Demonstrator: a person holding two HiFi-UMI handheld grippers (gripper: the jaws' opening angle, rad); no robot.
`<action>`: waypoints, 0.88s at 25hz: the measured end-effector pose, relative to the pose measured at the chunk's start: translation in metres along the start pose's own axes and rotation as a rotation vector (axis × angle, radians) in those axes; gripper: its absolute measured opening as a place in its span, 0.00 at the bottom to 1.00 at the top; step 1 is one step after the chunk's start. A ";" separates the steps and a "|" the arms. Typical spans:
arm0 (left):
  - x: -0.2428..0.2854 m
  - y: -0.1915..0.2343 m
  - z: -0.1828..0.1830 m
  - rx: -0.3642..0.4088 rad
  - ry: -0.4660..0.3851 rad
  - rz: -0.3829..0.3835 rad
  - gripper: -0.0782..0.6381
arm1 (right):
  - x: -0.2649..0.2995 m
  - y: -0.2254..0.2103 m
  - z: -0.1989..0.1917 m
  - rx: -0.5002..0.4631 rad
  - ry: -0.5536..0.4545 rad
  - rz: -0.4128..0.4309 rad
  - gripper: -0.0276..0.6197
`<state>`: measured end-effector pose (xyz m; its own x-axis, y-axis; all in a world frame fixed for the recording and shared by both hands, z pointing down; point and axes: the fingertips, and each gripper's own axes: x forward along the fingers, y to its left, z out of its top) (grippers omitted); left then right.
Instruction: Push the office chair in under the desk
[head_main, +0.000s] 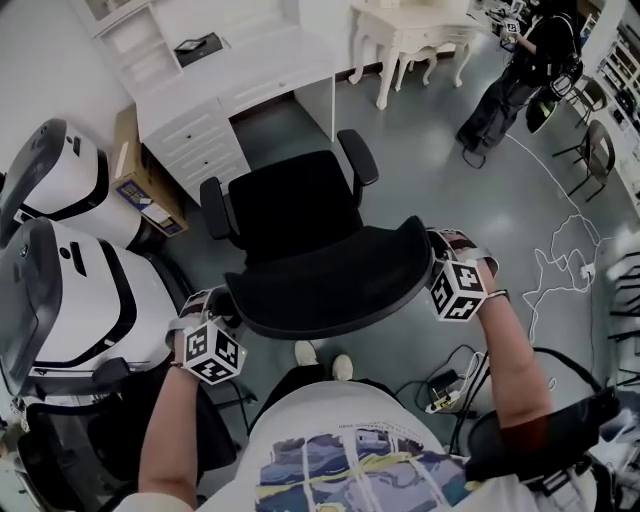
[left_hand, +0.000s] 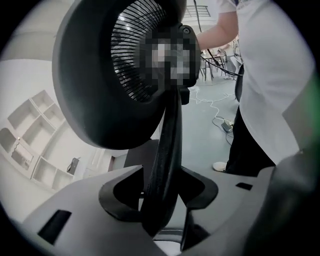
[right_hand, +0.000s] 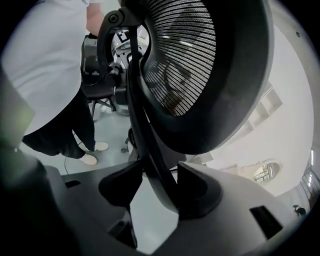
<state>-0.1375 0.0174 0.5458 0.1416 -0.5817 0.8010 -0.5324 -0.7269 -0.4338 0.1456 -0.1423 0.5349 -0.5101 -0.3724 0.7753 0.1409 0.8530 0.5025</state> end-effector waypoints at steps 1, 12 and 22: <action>0.000 0.000 0.000 0.013 -0.002 -0.001 0.39 | 0.000 0.000 0.000 0.004 0.004 0.000 0.40; 0.020 0.023 -0.001 0.096 -0.023 -0.053 0.34 | 0.010 -0.012 -0.003 0.062 0.063 -0.006 0.40; 0.047 0.055 0.026 0.141 -0.060 -0.044 0.31 | 0.028 -0.055 -0.034 0.101 0.130 -0.030 0.41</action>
<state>-0.1388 -0.0591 0.5487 0.2138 -0.5657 0.7964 -0.4031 -0.7937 -0.4556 0.1528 -0.2126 0.5419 -0.3982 -0.4365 0.8068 0.0379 0.8709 0.4900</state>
